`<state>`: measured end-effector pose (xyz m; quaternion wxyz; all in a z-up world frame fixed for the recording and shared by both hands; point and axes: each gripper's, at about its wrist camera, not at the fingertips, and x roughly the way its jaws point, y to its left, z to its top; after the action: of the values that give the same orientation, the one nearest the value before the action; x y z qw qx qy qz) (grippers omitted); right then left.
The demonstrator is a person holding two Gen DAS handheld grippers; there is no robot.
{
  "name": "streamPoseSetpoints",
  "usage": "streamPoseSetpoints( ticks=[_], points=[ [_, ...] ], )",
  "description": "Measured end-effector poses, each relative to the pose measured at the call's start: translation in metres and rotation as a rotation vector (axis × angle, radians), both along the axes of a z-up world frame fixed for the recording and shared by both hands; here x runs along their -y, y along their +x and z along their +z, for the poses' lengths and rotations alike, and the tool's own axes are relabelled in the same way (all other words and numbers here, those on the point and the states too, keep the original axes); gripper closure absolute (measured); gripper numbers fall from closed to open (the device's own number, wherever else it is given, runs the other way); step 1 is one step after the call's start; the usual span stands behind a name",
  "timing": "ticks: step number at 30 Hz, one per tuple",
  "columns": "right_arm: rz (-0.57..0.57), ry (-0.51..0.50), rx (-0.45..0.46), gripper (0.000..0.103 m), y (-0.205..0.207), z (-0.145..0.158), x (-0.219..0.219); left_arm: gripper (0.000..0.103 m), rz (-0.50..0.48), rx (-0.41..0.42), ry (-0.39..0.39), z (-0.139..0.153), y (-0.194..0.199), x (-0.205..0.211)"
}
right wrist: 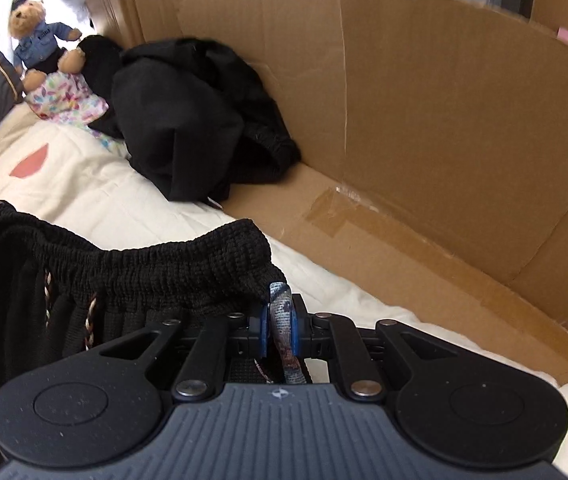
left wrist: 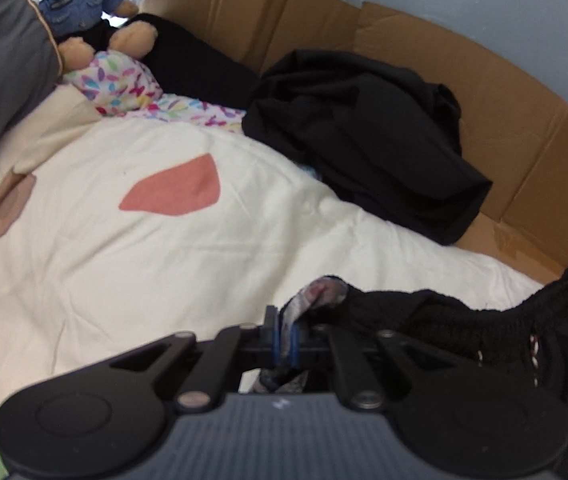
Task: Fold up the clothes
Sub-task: 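Lay the pants flat on the duvet and open both grippers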
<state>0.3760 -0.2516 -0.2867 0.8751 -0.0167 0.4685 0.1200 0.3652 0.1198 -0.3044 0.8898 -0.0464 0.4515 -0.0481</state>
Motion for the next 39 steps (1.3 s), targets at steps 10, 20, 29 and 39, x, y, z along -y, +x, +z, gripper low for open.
streamPoseSetpoints(
  ticks=[10, 20, 29, 39],
  points=[
    [-0.028, -0.085, -0.094, 0.068, 0.0, -0.033, 0.01, 0.049, 0.017, -0.081, 0.033, -0.029, -0.006, 0.002],
    [-0.019, -0.169, -0.194, 0.052, -0.029, -0.03, 0.031, 0.046, -0.09, -0.178, 0.17, -0.027, -0.035, 0.01],
    [0.005, -0.144, -0.249, 0.052, -0.072, -0.004, 0.041, 0.044, -0.104, -0.23, 0.221, -0.006, -0.074, 0.017],
    [0.003, -0.053, -0.293, 0.052, -0.14, 0.031, 0.048, 0.044, -0.092, -0.238, 0.163, 0.032, -0.13, 0.032]
  ],
)
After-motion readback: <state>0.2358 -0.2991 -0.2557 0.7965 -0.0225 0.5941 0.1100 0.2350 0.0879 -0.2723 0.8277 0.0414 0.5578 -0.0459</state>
